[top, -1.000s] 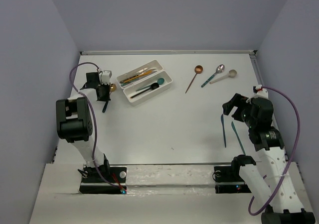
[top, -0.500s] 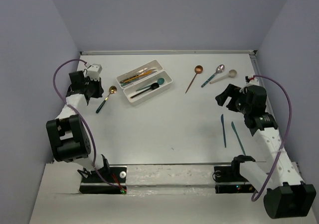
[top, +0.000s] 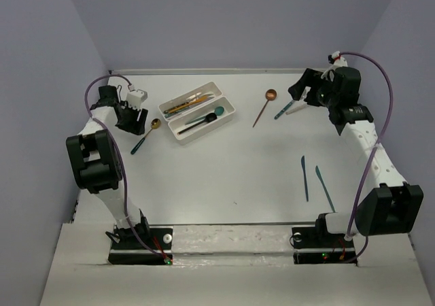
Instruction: Sort the eating utensils into containers
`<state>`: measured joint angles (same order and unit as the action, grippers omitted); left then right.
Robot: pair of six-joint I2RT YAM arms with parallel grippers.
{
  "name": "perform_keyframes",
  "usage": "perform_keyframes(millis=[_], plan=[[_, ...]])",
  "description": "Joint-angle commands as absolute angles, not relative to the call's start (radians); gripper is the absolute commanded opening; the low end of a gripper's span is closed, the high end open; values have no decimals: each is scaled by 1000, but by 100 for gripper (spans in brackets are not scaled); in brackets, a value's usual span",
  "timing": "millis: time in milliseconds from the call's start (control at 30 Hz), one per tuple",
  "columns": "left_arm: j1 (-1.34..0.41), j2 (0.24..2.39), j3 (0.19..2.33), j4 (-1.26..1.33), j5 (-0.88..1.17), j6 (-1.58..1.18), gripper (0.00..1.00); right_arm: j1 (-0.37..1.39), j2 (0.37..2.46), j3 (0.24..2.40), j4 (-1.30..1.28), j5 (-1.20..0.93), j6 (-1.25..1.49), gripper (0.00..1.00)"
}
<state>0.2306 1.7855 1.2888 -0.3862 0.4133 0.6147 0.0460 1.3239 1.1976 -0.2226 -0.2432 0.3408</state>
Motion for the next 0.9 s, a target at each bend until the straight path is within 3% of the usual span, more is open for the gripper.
perform_keyframes(millis=[0, 467, 600, 633, 667, 767, 800, 867], plan=[[224, 1772, 1295, -534, 348, 759, 74, 40, 1371, 1351, -399, -236, 244, 86], [156, 1848, 1227, -479, 223, 778, 73, 40, 1416, 1434, -545, -193, 202, 86], [155, 1933, 1259, -439, 198, 736, 66, 40, 1417, 1445, -568, -178, 187, 86], [155, 1943, 1262, -439, 198, 730, 62, 40, 1417, 1453, -574, -166, 186, 86], [155, 1953, 1266, -440, 198, 715, 48, 40, 1416, 1456, -581, -160, 173, 86], [155, 1951, 1256, -445, 213, 700, 23, 40, 1419, 1470, -591, -127, 160, 86], [155, 1947, 1252, -448, 221, 684, 3, 40, 1423, 1479, -594, -123, 152, 86], [158, 1937, 1238, -449, 230, 657, 0, 40, 1430, 1486, -598, -115, 147, 86]])
